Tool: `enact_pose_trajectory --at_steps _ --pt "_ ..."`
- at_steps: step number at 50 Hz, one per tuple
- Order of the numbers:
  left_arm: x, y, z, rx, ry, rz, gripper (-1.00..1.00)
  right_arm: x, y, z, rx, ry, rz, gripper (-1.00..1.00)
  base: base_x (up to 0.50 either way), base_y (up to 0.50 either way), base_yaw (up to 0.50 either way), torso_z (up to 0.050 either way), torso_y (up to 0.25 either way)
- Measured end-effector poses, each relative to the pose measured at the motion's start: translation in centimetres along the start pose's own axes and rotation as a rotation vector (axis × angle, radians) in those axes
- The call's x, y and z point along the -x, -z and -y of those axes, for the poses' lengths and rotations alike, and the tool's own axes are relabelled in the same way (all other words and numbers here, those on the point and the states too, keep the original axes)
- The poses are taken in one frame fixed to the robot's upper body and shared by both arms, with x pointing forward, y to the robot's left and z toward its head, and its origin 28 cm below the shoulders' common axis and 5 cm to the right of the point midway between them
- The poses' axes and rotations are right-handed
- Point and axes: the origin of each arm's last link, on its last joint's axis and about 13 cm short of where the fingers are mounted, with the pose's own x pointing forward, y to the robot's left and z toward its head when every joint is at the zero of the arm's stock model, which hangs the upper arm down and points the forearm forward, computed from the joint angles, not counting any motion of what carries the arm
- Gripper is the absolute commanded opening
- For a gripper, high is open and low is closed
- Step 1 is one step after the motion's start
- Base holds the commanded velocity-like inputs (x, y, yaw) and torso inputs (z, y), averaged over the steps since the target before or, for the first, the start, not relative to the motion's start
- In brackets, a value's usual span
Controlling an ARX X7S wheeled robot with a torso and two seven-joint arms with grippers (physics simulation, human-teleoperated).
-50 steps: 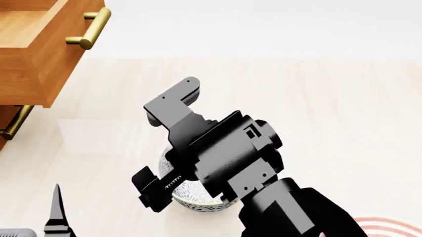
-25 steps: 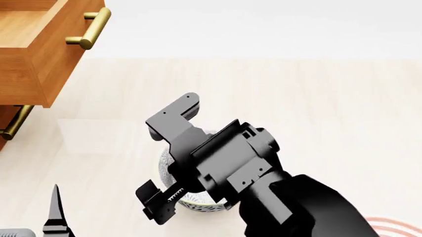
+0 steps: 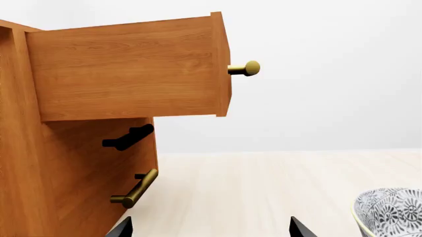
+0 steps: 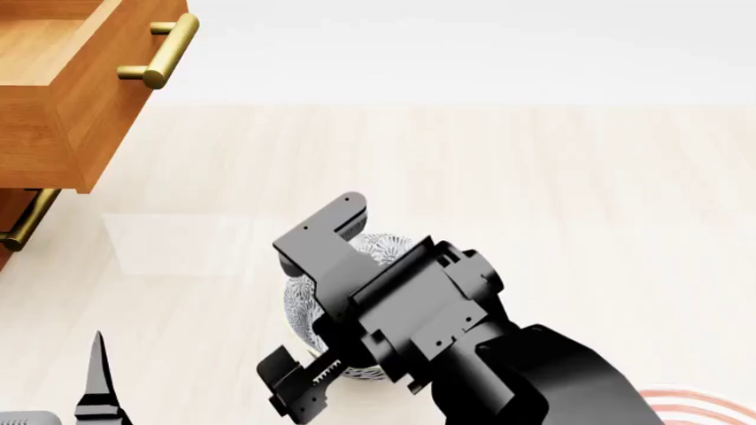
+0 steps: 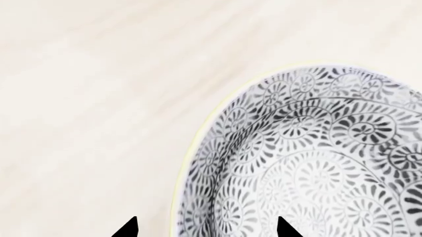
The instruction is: Put the bowl on the plate.
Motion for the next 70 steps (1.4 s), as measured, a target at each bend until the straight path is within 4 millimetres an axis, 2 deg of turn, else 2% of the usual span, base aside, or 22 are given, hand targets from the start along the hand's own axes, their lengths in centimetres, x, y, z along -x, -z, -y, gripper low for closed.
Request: enact_pose_trajectory --at_steps 25,26,58,70 --pt "0.1 0.0 0.0 0.0 -0.001 0.001 1.0 -0.5 0.6 -0.1 0.015 0.003 -0.023 1.0 0.0 0.0 0.0 0.0 0.0" --pt "0.1 0.0 0.0 0.0 -0.001 0.001 1.0 -0.5 0.6 -0.1 0.015 0.003 -0.024 -1.0 0.0 0.0 0.0 0.0 0.0" --pt "0.2 0.0 -0.2 0.003 -0.005 0.001 1.0 0.0 0.1 0.2 0.055 0.037 -0.021 -1.0 0.0 0.0 0.0 0.0 0.0" --pt "0.2 -0.1 -0.2 0.005 -0.004 0.005 1.0 2.7 -0.6 1.5 0.067 0.115 0.019 -1.0 0.0 0.0 0.0 0.0 0.0"
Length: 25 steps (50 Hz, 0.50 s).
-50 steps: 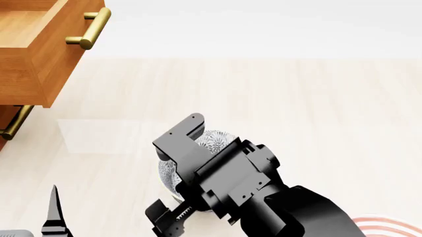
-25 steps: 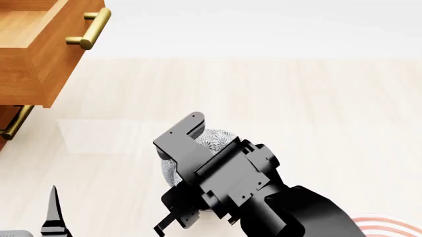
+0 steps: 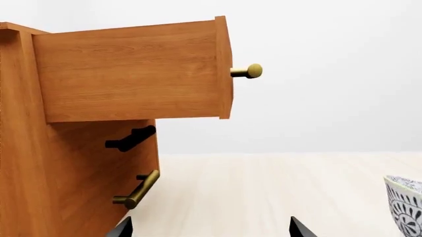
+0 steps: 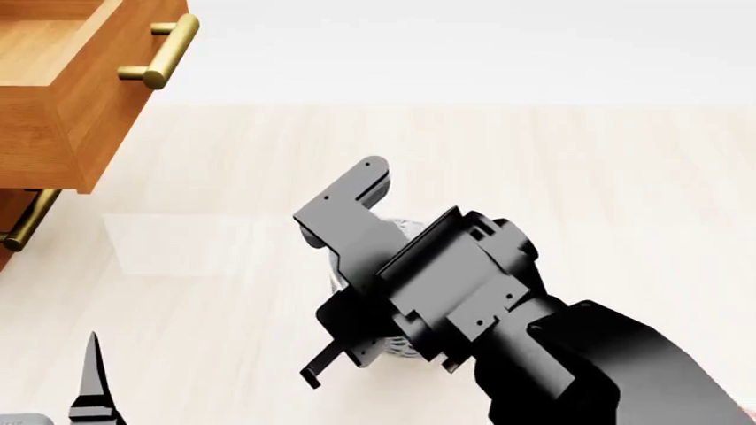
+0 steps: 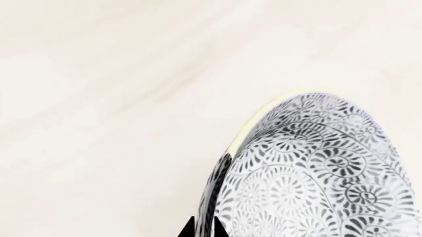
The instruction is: Put the bowl on the plate.
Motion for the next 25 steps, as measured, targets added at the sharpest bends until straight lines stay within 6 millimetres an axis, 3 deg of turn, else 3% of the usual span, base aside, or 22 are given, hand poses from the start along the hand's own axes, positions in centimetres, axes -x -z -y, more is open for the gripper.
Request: enact_pose_trajectory --at_steps 25 --pt "0.0 0.1 0.0 0.006 0.002 0.0 1.0 6.6 -0.3 2.5 0.004 0.188 0.056 -1.0 0.0 0.0 0.0 0.0 0.0"
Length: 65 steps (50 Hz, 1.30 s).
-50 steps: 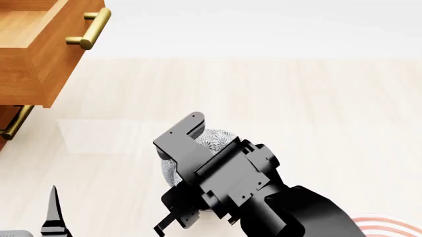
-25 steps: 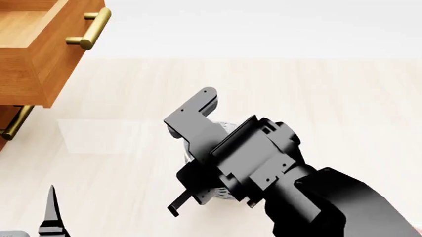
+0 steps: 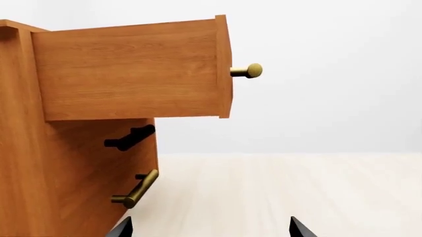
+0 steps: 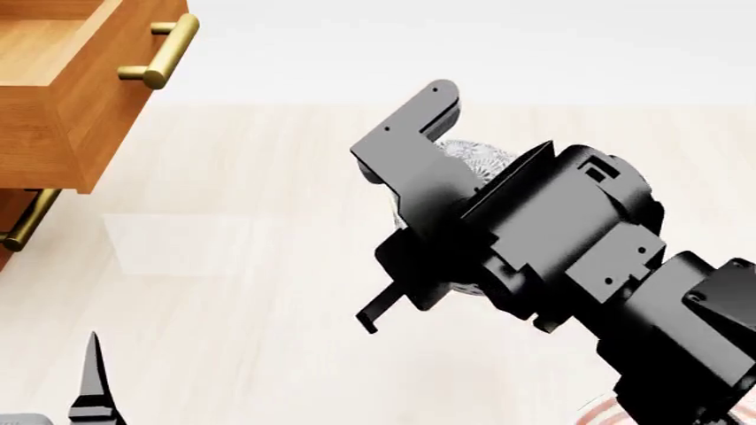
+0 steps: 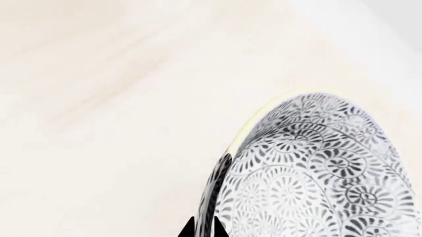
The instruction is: Put the bowl on the plate.
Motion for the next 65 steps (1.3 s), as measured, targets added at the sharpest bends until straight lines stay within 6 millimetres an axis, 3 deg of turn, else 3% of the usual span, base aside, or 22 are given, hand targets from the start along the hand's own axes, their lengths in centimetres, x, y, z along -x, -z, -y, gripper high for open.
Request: enact_pose_trajectory --at_steps 42,65 --pt "-0.4 0.2 0.1 0.004 0.008 -0.005 1.0 9.3 0.3 1.8 0.095 0.194 -0.239 -1.0 0.0 0.0 0.0 0.0 0.0" --pt "-0.6 0.2 0.2 0.005 0.017 -0.006 1.0 13.8 2.9 1.6 0.04 0.276 -0.289 -1.0 0.0 0.0 0.0 0.0 0.0"
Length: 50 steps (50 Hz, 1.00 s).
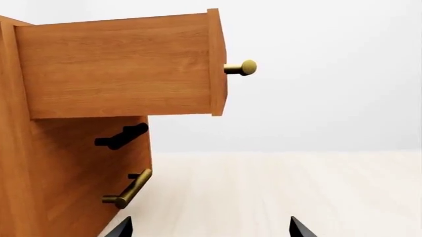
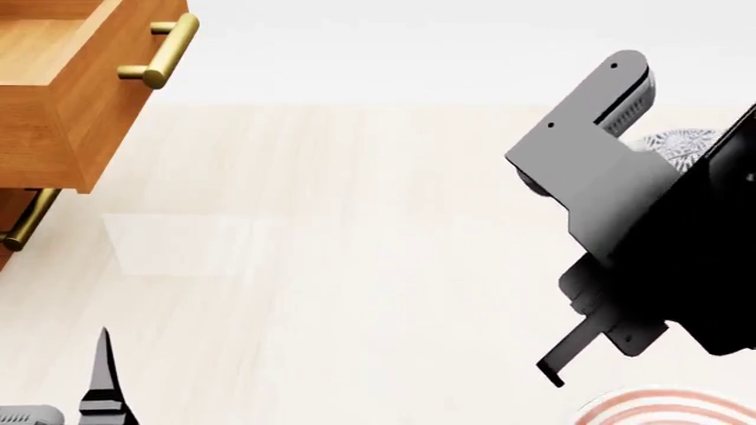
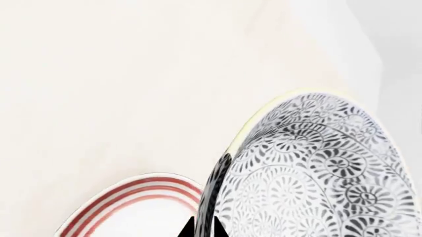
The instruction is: Put the bowl on the plate.
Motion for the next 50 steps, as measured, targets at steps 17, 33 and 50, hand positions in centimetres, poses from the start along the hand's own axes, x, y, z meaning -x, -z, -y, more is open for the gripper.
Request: enact_pose_trajectory --at_steps 17,33,50 --pt "-0.1 0.0 0.1 0.002 0.006 0.001 1.0 1.0 3.2 -0.9 -0.07 -0.003 -0.033 -1.0 0.0 0.0 0.0 0.0 0.001" --pt "-0.2 0.1 0.1 0.003 0.011 0.002 1.0 1.1 6.1 -1.9 -0.141 -0.019 -0.05 -1.0 0.0 0.0 0.0 0.0 0.001" --pt "-0.2 0.1 0.1 0.004 0.013 0.0 1.0 0.4 7.9 -3.4 -0.169 -0.057 -0.06 -1.0 0.0 0.0 0.0 0.0 0.0"
